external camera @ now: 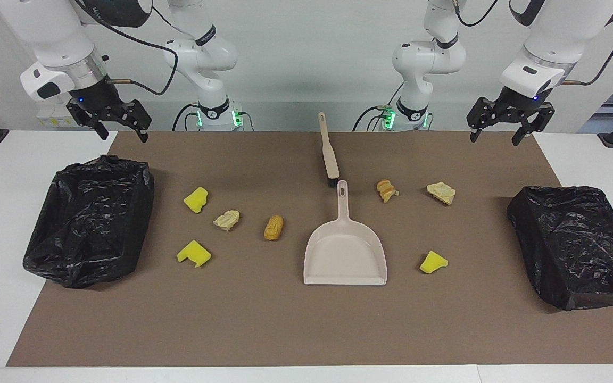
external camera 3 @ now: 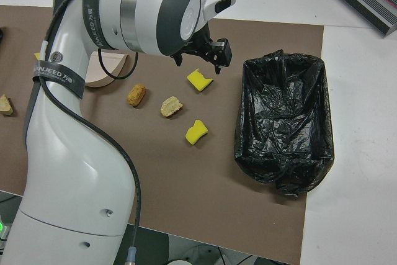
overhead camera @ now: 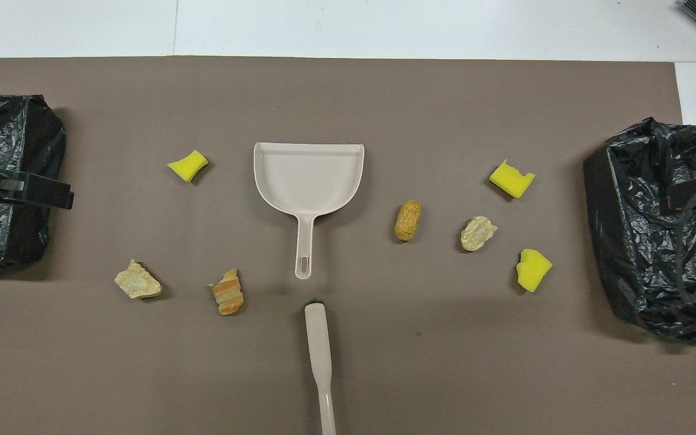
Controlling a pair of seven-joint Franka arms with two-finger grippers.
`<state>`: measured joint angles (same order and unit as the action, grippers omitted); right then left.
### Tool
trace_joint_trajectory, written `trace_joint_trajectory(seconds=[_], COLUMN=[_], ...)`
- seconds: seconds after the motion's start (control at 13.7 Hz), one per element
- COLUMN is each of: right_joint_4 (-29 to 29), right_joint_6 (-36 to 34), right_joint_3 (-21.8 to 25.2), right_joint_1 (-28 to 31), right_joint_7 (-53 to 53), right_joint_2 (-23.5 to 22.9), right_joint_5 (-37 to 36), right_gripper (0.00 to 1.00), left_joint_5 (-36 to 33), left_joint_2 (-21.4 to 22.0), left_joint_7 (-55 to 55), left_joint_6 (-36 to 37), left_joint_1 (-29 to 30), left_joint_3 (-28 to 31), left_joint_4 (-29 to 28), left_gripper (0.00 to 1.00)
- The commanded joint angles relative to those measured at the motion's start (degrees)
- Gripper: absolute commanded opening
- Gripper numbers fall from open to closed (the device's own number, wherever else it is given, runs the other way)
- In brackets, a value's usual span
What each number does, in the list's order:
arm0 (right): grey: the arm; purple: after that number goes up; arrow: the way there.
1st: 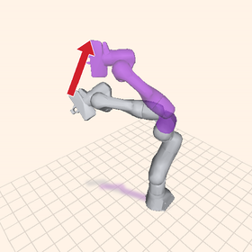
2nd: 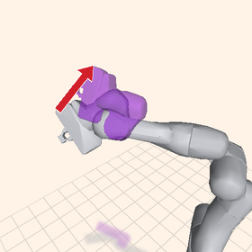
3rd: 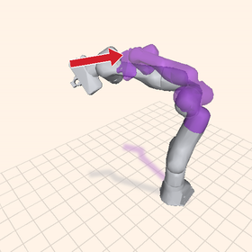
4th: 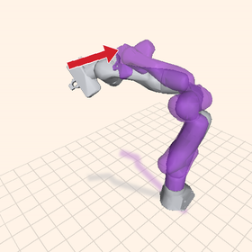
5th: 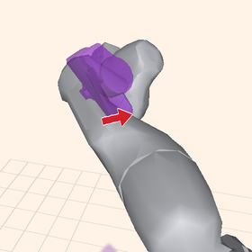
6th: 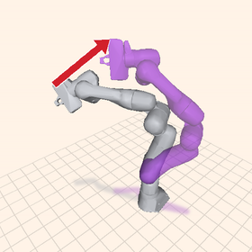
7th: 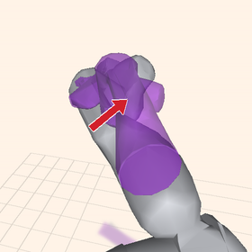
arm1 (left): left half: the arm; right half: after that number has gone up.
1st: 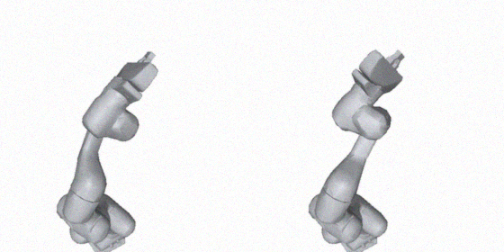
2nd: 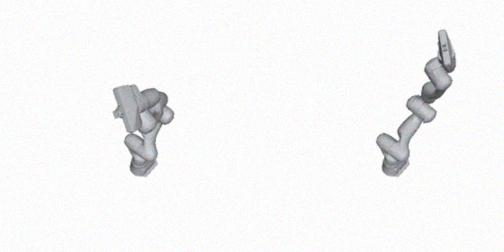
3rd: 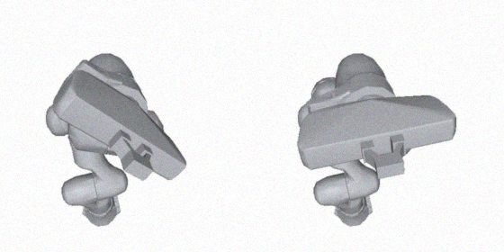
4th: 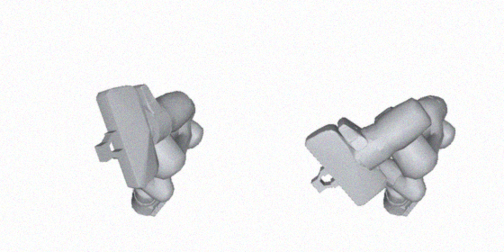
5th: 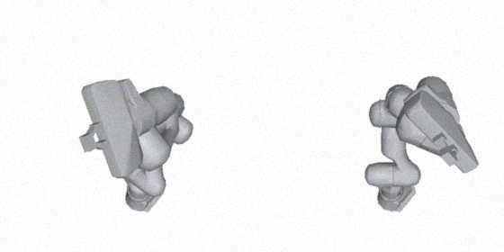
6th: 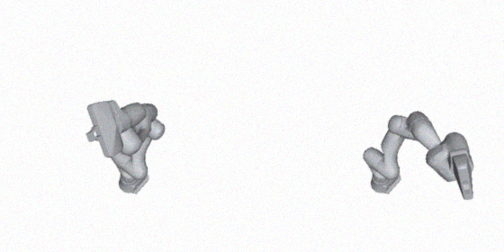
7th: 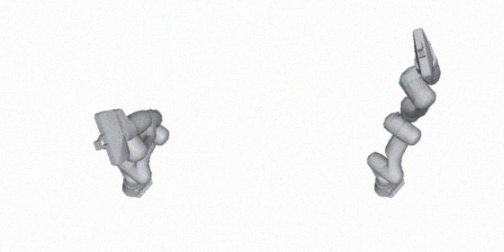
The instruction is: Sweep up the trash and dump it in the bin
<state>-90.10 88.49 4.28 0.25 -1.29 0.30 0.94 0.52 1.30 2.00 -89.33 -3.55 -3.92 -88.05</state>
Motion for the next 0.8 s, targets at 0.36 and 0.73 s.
trace_joint_trajectory(seconds=[0.36, 0.73], right_joint_4=[-3.60, -1.59], right_joint_6=[8.80, 15.83], right_joint_3=[-0.42, -0.50], right_joint_1=[-6.39, -10.44], right_joint_7=[-3.27, -9.69], right_joint_2=[-4.16, -12.06], right_joint_5=[1.08, 7.39], right_gripper=[1.00, 1.00], left_joint_5=[0.89, 1.94], left_joint_2=[4.84, 13.45], left_joint_7=[-8.67, -20.07], left_joint_6=[-1.79, -11.54], left_joint_1=[-9.88, -22.01], left_joint_3=[-0.03, -0.21], left_joint_4=[-11.14, -29.95], left_gripper=[1.00, 1.00])
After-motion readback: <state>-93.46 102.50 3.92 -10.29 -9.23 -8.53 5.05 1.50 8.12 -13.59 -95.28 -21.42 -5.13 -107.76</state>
